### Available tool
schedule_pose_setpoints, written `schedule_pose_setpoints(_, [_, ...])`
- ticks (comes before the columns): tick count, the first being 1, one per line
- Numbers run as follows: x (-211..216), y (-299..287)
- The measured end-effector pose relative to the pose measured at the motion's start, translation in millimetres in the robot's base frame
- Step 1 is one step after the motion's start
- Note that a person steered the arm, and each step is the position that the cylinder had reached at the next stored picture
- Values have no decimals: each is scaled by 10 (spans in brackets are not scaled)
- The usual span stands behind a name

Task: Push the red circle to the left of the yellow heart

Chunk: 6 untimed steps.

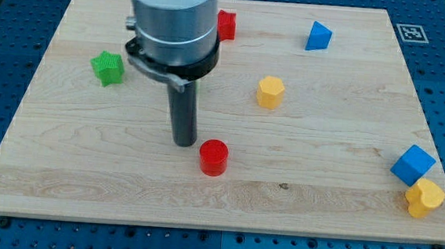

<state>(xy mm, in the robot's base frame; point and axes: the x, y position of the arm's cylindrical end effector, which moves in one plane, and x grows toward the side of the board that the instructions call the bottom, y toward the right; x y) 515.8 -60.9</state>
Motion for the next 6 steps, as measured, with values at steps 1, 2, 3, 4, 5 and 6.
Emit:
schedule_pose_setpoints(1, [50, 0])
schedule_pose_setpoints(2, [261, 140])
schedule_pose_setpoints(3, [265, 548])
schedule_pose_setpoints(4, [265, 965])
schedule_pose_setpoints(5, [265, 1392])
schedule_pose_setpoints(6, [265, 1687])
